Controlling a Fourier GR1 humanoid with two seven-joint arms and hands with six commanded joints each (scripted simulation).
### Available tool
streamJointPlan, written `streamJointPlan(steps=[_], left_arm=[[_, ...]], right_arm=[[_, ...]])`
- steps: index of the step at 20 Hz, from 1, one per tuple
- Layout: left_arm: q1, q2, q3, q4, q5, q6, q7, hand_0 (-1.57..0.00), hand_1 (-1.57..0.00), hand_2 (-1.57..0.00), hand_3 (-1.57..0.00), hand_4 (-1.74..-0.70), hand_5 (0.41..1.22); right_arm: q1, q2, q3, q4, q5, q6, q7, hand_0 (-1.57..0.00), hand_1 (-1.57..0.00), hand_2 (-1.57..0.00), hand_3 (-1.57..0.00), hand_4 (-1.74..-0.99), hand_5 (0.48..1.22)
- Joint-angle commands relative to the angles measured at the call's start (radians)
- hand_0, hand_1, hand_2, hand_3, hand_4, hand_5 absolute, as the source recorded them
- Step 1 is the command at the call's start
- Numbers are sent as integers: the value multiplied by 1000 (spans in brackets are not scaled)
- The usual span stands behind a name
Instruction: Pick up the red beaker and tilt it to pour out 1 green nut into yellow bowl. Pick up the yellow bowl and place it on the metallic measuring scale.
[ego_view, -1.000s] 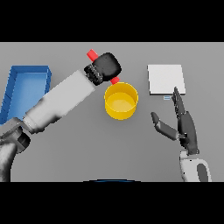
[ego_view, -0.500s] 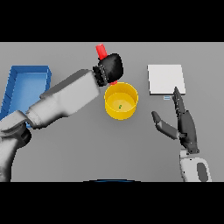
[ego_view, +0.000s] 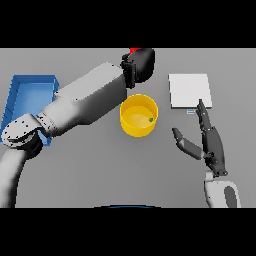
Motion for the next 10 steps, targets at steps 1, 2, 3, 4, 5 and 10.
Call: streamJointPlan(steps=[1, 2, 3, 4, 5, 10], left_arm=[[-41, 11, 2, 8, -8, 0, -19, -1571, -1571, -1571, -1570, -1729, 1221], [-76, 31, 22, 15, -5, 6, -21, -1571, -1571, -1571, -1571, -1728, 1221], [-112, 38, 52, 44, 7, 1, -16, -1571, -1571, -1571, -1571, -1727, 1221], [-133, 58, 84, 78, 18, 20, -7, -1571, -1571, -1571, -1571, -1724, 1221], [-156, 86, 116, 91, 33, 41, -12, -1571, -1571, -1571, -1571, -1720, 1221], [-252, 158, 419, 290, 235, -21, 130, -1571, -1571, -1571, -1523, -1731, 1221]], right_arm=[[0, 2, 0, -5, -5, 1, 1, 1, 1, 1, 1, -1138, 565], [-10, -2, 2, -3, 8, -3, 4, 1, 1, 1, 1, -1135, 563], [-8, 2, 10, 2, 23, -11, 10, 1, 1, 1, 1, -1133, 557], [-11, 5, 14, -1, 20, -6, 4, 1, 1, 1, 1, -1130, 554], [-7, 5, 11, 5, 12, -1, -5, 1, 1, 1, 1, -1131, 553], [-3, 1, 18, 2, -11, 28, -36, 1, 1, 1, 1, -1102, 572]])
